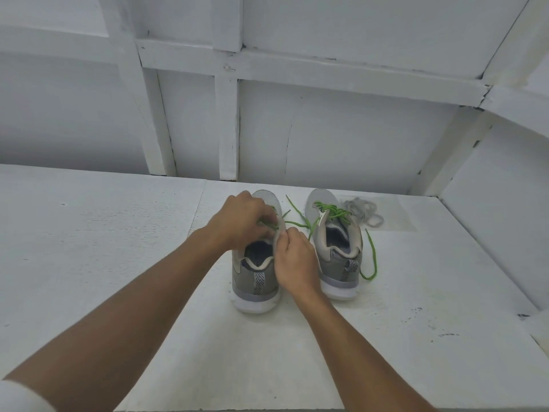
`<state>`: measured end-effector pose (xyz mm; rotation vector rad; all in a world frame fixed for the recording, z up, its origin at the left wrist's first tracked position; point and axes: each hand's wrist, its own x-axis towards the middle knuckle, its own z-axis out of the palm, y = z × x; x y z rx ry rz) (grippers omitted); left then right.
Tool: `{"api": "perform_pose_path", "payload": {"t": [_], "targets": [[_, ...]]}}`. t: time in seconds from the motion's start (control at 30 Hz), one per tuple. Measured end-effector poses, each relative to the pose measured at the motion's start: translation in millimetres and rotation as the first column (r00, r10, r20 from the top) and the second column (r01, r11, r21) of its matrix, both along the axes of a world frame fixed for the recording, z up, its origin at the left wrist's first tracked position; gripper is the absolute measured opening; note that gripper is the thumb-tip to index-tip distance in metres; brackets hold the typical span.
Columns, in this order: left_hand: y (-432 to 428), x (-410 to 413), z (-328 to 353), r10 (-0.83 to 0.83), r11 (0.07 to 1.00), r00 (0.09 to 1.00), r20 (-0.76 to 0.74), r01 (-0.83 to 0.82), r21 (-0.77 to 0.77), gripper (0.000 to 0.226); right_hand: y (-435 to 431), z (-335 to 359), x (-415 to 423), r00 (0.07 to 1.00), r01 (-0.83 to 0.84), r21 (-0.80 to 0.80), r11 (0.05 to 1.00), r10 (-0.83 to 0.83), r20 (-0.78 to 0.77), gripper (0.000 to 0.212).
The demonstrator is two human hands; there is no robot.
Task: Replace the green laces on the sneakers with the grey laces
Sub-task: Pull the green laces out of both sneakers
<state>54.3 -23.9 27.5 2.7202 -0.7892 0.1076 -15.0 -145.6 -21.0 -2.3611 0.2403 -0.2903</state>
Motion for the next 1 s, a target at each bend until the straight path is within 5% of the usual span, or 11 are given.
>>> {"api": "perform_pose_path", "payload": {"t": [0.13, 0.43, 0.7, 0.87, 1.0], "targets": [[3.0, 5.4, -2.8, -0.016, 1.000, 1.000, -0.004, 0.016, 0.022, 0.025, -0.3, -0.9, 0.2, 1.000, -0.001, -0.001, 1.000, 0.001, 0.009, 0.023], [43.7, 17.0, 21.3, 0.083, 0.975, 0.988, 0.127, -0.055, -0.214, 0.014, 0.2, -1.4, -0.2, 1.000, 0.007, -0.023, 1.000, -0.007, 0.009, 0.024], [76.3, 25.6, 51.4, 0.436, 0.799, 0.895, 0.089, -0.340, -0.497, 0.018, -0.9, -1.7, 0.3, 1.000, 0.020, -0.015, 1.000, -0.020, -0.016, 0.024], [87.9, 22.9, 41.2, 0.449, 0.800, 0.890, 0.077, -0.362, -0.479, 0.020, -0.2, -1.4, 0.5, 1.000, 0.019, -0.007, 1.000, -0.019, -0.017, 0.025], [80.5, 14.8, 15.5, 0.354, 0.889, 0.935, 0.013, -0.333, -0.314, 0.018, 0.2, -2.2, 0.9, 1.000, 0.023, 0.001, 1.000, -0.023, -0.019, 0.024]]}}
